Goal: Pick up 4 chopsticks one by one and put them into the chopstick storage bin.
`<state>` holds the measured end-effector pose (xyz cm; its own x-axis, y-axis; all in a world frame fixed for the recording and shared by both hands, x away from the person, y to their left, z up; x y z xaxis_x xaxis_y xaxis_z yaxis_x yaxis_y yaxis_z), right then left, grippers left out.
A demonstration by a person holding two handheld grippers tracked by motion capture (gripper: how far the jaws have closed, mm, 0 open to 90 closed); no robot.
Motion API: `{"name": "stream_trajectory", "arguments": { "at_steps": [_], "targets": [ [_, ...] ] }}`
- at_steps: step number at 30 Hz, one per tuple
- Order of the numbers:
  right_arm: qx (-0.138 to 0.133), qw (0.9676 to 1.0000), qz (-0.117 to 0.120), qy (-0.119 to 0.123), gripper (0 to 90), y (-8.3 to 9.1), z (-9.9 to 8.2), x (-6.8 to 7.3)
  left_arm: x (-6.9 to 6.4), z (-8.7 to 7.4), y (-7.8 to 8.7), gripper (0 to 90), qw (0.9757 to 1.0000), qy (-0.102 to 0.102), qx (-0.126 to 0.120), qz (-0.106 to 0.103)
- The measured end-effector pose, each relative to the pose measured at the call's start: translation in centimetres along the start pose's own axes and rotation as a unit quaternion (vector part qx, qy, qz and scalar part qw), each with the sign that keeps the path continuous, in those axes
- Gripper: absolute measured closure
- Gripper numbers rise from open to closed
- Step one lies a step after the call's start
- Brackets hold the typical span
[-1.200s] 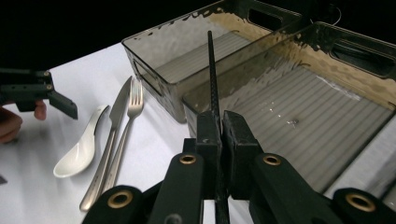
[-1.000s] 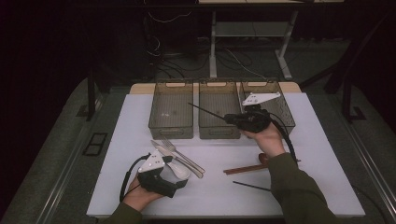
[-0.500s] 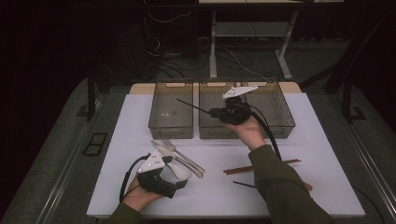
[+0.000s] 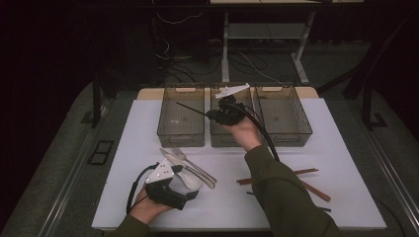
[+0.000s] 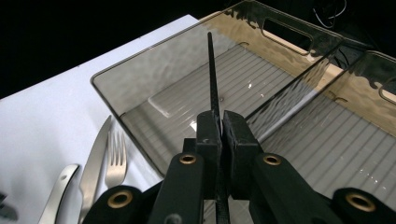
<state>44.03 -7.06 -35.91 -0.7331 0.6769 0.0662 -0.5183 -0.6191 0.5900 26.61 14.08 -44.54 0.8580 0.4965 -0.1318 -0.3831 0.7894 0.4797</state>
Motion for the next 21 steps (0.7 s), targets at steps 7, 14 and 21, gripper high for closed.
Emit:
{"name": "stream_trajectory", "arguments": {
  "at_steps": [7, 14, 21],
  "targets": [
    [0.011, 0.9999, -0.009, 0.008, 84.9, -1.8, 0.8, 0.7, 0.0, 0.0, -0.1, 0.0, 1.0, -0.003, 0.002, 0.0],
    [0.022, 0.9996, -0.012, 0.009, 84.9, -3.1, 1.4, 1.2, -0.1, 0.0, -0.1, 0.0, 1.0, -0.002, 0.002, 0.0],
    [0.037, 0.9992, -0.014, 0.01, 84.9, -4.5, 1.6, 1.4, -0.2, 0.0, -0.2, 0.0, 1.0, -0.003, 0.005, -0.001]
  ]
}}
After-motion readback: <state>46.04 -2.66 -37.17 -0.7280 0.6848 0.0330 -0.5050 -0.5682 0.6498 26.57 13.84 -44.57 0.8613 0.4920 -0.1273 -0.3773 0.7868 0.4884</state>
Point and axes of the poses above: each handheld gripper's, and its own axes: y roughly backward along the jaws, z roughly out of its top, x roughly to its left, the point moved 2 cm from there along -y, roughly forward along the jaws, and after that the axes turned 3 degrees about -z, right-handed, at the moved point
